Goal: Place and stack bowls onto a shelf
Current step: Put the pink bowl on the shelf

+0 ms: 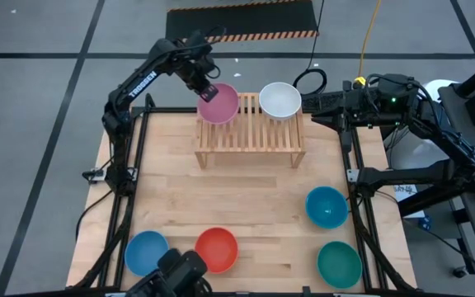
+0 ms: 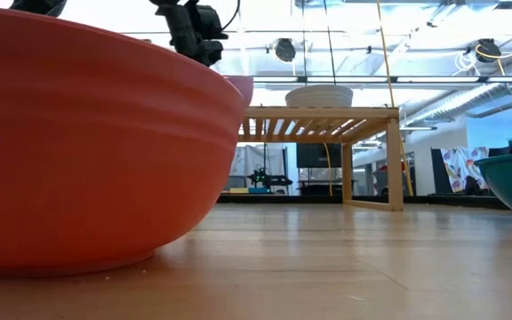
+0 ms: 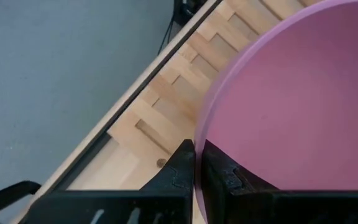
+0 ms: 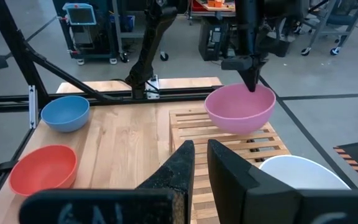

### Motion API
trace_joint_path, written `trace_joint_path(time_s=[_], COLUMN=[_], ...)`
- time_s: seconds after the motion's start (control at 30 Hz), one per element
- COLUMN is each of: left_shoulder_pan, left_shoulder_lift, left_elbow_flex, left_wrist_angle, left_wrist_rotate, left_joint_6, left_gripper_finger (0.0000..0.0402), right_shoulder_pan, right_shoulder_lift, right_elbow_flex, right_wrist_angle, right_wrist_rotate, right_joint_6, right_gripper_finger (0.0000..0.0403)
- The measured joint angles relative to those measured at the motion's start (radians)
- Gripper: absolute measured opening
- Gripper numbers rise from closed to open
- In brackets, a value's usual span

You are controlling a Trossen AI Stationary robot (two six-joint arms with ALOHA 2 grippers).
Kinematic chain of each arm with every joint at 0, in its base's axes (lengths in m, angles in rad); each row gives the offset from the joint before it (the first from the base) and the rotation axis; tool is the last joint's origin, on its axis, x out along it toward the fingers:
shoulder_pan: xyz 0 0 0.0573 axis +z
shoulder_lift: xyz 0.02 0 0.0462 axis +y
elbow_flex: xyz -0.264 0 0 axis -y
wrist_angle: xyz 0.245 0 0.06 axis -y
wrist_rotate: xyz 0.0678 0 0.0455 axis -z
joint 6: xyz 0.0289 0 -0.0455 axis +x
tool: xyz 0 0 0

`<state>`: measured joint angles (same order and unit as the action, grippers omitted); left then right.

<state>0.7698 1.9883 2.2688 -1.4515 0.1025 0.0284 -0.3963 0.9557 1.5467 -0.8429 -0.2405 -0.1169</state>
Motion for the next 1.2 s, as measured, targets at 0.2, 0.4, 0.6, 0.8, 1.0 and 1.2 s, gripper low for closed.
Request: trace_joint_path(time_s=[0.2, 0.4, 0.6, 0.8, 1.0, 1.2], left_shoulder_pan=[0.007, 0.011, 0.007, 0.000, -0.017, -0.020], left_shoulder_lift=[0.007, 0.008, 0.008, 0.011, 0.021, 0.027], left_elbow_flex=[0.000, 0.000, 0.000, 0.000, 0.000, -0.001], left_wrist_angle=[0.021, 0.019, 0.015, -0.004, 0.045, 0.114], left_wrist_rotate=[0.009, 0.012, 0.012, 0.012, 0.002, 0.001], left_joint_6=[-0.004, -0.007, -0.006, 0.017, 0.019, -0.002], left_gripper_finger=[0.0010, 0.0010, 0.0010, 0.0010, 0.0045, 0.0054], right_shoulder_pan=[0.000, 0.000, 0.000, 0.000, 0.000, 0.000], right_shoulder_lift=[0.000, 0.000, 0.000, 0.000, 0.000, 0.000], right_elbow_flex=[0.000, 0.000, 0.000, 0.000, 0.000, 0.000], right_wrist_angle=[0.000, 0.000, 0.000, -0.001, -0.008, -0.008], right_wrist_rotate=[0.000, 0.000, 0.000, -0.001, -0.001, -0.001], right_joint_6=[0.000, 0.000, 0.001, 0.030, 0.027, 0.026], right_gripper_finger=[0.0041, 0.0041, 0.0041, 0.0041, 0.0041, 0.0041])
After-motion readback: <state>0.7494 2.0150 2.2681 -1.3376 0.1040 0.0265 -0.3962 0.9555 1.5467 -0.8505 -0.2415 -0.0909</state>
